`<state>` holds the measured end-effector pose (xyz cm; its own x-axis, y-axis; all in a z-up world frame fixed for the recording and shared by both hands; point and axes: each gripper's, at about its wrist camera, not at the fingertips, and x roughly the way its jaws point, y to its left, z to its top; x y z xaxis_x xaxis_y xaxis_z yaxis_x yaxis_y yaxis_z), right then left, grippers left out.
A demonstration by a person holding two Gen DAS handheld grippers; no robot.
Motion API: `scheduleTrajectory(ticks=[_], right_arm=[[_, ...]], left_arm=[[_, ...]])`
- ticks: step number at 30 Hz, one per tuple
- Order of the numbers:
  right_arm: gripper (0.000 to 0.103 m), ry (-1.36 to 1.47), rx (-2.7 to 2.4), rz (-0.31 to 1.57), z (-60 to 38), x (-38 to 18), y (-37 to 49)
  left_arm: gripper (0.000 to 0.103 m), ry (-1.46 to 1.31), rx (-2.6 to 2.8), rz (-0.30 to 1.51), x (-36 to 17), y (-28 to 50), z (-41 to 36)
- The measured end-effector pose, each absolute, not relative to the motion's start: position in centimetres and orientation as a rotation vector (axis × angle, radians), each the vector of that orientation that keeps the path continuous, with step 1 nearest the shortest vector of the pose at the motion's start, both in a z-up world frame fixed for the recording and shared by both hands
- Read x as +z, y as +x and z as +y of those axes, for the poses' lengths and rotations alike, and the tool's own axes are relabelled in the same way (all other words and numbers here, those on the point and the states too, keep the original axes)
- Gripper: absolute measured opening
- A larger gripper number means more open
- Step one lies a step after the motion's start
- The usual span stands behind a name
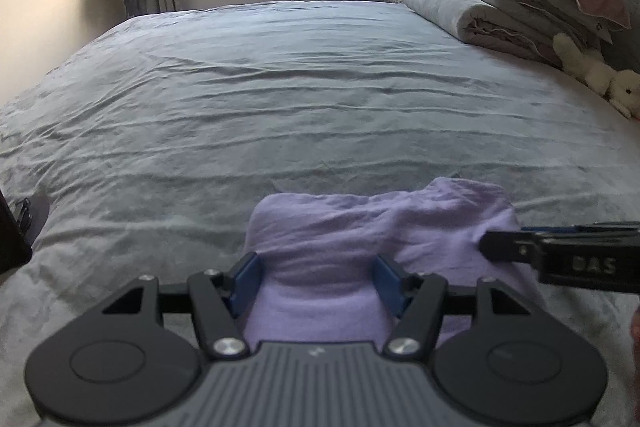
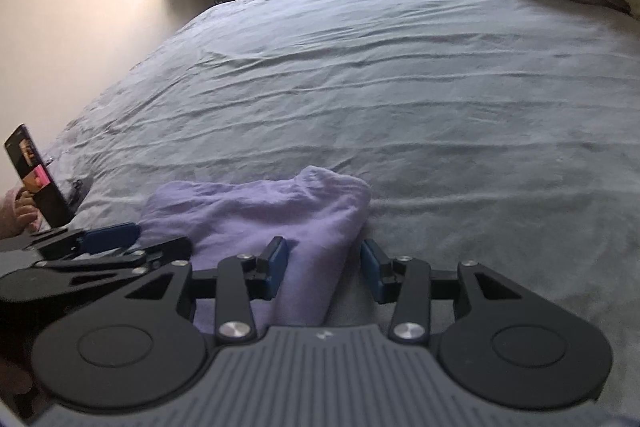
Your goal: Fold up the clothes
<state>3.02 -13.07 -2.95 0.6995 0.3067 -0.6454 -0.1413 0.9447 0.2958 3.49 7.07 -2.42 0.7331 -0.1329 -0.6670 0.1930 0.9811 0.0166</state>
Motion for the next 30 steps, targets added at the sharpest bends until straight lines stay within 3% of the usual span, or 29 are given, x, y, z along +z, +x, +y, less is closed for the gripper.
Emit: scheduleTrajectory(ticks=[13,30], right_arm=[[0.045,0.188,0.141,0.729,-14.0,-2.9,7.1],[0.049,0.119,0.280,0.725,-10.7,-2.6,0.7]], left_arm=[[0.066,0.068,-0.152,0.742,-2.3,4.3,6.7],[0.068,0.060,-0.132,0.758,-2.1,4.8,6.3]])
